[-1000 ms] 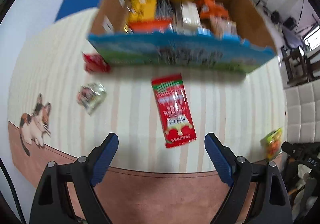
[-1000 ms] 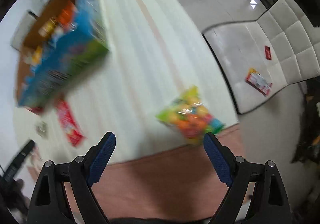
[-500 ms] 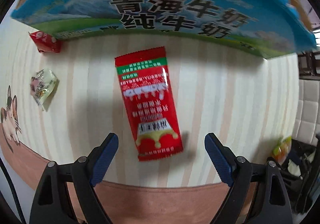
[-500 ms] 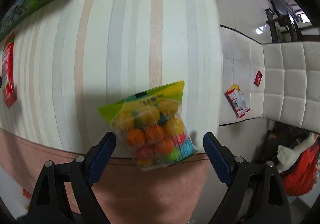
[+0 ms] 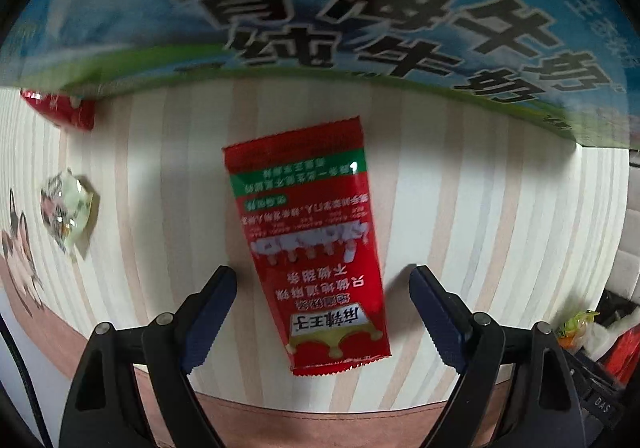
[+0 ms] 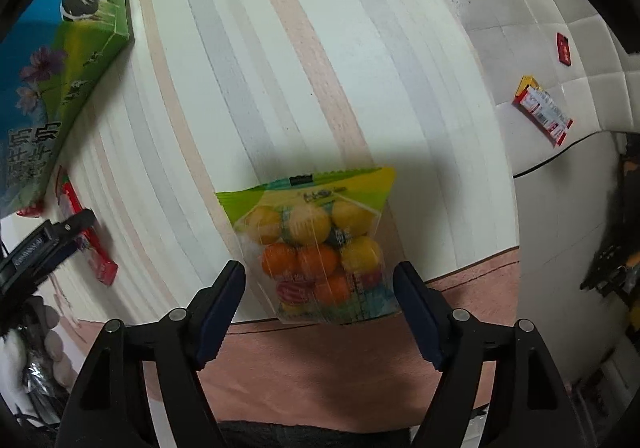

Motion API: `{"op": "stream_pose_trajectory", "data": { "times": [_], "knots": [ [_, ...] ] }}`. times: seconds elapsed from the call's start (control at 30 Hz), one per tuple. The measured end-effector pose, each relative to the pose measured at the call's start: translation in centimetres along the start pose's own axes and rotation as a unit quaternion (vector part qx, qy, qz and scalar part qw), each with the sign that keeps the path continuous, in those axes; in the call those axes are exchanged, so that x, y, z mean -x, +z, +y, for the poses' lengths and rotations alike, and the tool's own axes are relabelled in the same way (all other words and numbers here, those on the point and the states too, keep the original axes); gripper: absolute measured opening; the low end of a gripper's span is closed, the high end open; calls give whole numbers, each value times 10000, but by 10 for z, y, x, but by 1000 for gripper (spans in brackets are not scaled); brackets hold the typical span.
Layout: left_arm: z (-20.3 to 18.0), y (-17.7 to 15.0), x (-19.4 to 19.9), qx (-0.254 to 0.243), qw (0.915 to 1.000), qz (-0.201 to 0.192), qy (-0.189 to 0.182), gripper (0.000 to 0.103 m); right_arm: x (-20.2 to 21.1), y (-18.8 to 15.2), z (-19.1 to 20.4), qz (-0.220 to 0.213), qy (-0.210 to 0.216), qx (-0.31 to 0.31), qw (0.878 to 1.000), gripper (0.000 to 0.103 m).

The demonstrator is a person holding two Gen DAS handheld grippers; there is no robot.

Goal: Organize snacks
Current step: 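Grasp the red long packet with the left tool while the right grasps the candy-ball bag, then lift both held packets and carry them over the box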

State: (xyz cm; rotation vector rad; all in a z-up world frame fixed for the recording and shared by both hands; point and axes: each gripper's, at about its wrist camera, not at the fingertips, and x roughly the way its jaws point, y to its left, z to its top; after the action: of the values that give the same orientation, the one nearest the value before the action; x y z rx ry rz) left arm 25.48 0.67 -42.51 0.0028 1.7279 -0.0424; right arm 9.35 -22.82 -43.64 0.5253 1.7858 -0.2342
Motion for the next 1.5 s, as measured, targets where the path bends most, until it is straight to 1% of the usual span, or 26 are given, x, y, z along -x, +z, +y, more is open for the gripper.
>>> {"op": "stream_pose_trajectory", "data": {
  "times": [0.07, 0.1, 0.13, 0.17, 0.2, 0.23, 0.27, 0.33, 0.4, 0.53, 0.6, 0.67, 0.8, 0.83, 0.97, 1.03, 1.07, 1.1, 1.13, 1.17, 1.27, 1.3, 1.33, 1.5],
  "knots": [
    [-3, -2, 2, -71, 9999, -71, 55, 84, -3, 0, 3, 22, -147, 85, 9999, 79],
    [-7, -3, 2, -97, 9999, -115, 64, 77, -4, 0, 4, 41, -211, 103, 9997, 78],
    [-8, -5, 5, -131, 9997, -199, 70, 67, -4, -3, 9, 32, -234, 101, 9997, 76],
    [-11, -8, 9, -162, 9996, -241, 72, 60, -7, -2, 8, 10, -274, 117, 9996, 73],
    [-9, -10, 15, -195, 9997, -152, 67, 53, -7, -5, 11, -60, -433, 190, 9989, 68],
    [-9, -13, 16, -207, 9997, -137, 59, 53, -6, -9, 14, -128, -529, 258, 9982, 64],
    [-9, -16, 15, -213, 9997, -119, 54, 52, -7, -12, 18, -163, -573, 324, 9977, 63],
    [-10, -28, 15, -257, 9995, -138, 96, 50, -9, -18, 24, -139, -529, 422, 9976, 62],
    [-12, -41, 13, -345, 9993, -96, 110, 50, -12, -26, 31, -48, -406, 485, 9980, 61],
    [-20, -78, 7, -627, 9979, 33, 162, 50, -19, -42, 48, 138, -209, 625, 9977, 61],
    [-22, -92, 2, -716, 9972, 108, 195, 50, -23, -47, 53, 161, -222, 693, 9972, 61],
    [-25, -101, 1, -784, 9965, 47, 288, 50, -24, -49, 60, 130, -310, 770, 9965, 61],
    [-31, -111, -4, -782, 9964, 79, 323, 53, -25, -48, 69, 150, -461, 741, 9961, 64],
    [-39, -112, -4, -748, 9967, 97, 301, 53, -25, -47, 71, 150, -477, 716, 9962, 64],
    [-41, -108, -1, -707, 9971, 75, 253, 51, -25, -47, 84, 81, -608, 767, 9952, 64],
    [-27, -109, -1, -715, 9971, 54, 268, 50, -25, -54, 89, -1, -678, 830, 9942, 62],
    [-28, -111, 0, -710, 9972, 31, 243, 50, -25, -59, 92, -53, -689, 870, 9938, 61],
    [-17, -114, 2, -698, 9973, 16, 217, 49, -24, -63, 98, -87, -668, 902, 9936, 59],
    [-18, -113, 5, -702, 9973, 3, 193, 48, -23, -68, 100, -91, -646, 904, 9938, 58],
    [-11, -104, 12, -717, 9973, -14, 174, 48, -23, -73, 103, -81, -618, 897, 9940, 58],
    [-11, -111, 28, -774, 9969, -97, 121, 48, -27, -83, 93, -93, -522, 897, 9946, 56],
    [-13, -116, 39, -783, 9968, -121, 96, 48, -27, -87, 94, -106, -495, 912, 9945, 56],
    [-8, -117, 41, -791, 9967, -144, 72, 48, -22, -89, 94, -118, -443, 929, 9946, 56],
    [-9, -127, 74, -873, 9957, -296, -82, 48, -8, -104, 108, -215, -193, 1015, 9944, 56]
  ]
}}
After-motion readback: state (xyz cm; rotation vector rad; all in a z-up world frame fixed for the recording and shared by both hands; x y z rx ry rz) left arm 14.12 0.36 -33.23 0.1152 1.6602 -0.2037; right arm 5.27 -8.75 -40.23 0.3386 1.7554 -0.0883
